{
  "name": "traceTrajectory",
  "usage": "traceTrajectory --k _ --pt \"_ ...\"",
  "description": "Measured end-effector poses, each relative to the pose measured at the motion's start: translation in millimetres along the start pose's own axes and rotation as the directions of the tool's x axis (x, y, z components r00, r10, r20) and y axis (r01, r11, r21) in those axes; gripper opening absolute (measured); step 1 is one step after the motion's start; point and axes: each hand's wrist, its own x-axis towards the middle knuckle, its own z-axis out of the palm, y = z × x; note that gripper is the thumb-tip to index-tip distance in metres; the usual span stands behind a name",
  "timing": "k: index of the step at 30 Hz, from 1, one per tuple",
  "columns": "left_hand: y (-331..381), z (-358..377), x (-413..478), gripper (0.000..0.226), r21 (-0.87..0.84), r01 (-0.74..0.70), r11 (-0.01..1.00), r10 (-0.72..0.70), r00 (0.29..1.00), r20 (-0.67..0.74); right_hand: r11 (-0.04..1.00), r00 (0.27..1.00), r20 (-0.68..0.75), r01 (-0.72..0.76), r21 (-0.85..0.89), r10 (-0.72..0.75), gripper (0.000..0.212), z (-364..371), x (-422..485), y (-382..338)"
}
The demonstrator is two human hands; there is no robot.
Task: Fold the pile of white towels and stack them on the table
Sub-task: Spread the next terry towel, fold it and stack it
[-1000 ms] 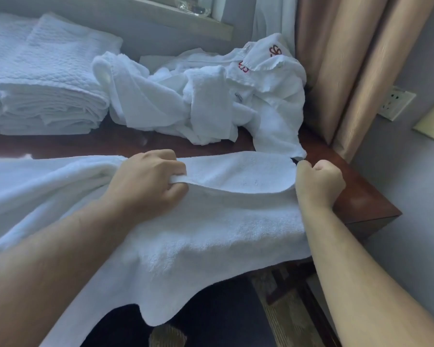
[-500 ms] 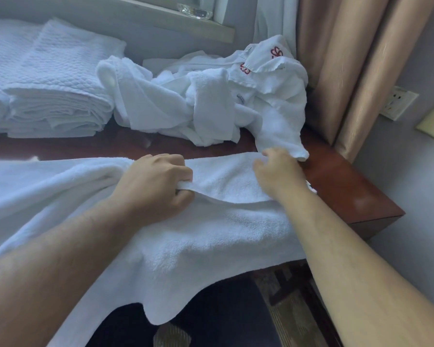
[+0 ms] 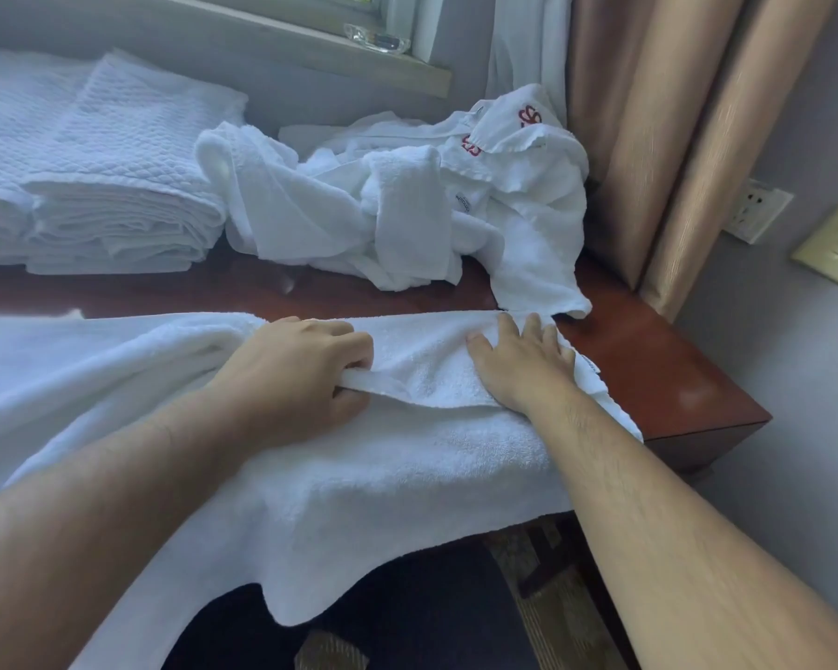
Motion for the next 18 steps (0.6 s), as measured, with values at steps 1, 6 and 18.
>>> traceTrajectory --k 1,6,18 --pt "-4.2 -1.2 -3.5 0.012 0.012 -0.015 1.0 0.015 1.0 -0.001 1.0 1.0 0.005 -0.001 0.007 0.001 0.077 0.4 1.3 -0.2" --pt "-47.9 -24.0 -50.6 0.061 0.071 0.165 0.984 -0.163 0.986 -0.028 0.996 0.987 -0.141 0.082 0.043 -0.075 0.066 3.6 -0.7 2.2" --pt "-96.9 -37.3 -91.7 0.08 0.119 0.492 0.862 -0.491 0.87 -0.041 0.745 0.772 -0.199 0.635 0.203 -0.604 0.079 20.1 -83.7 -172.4"
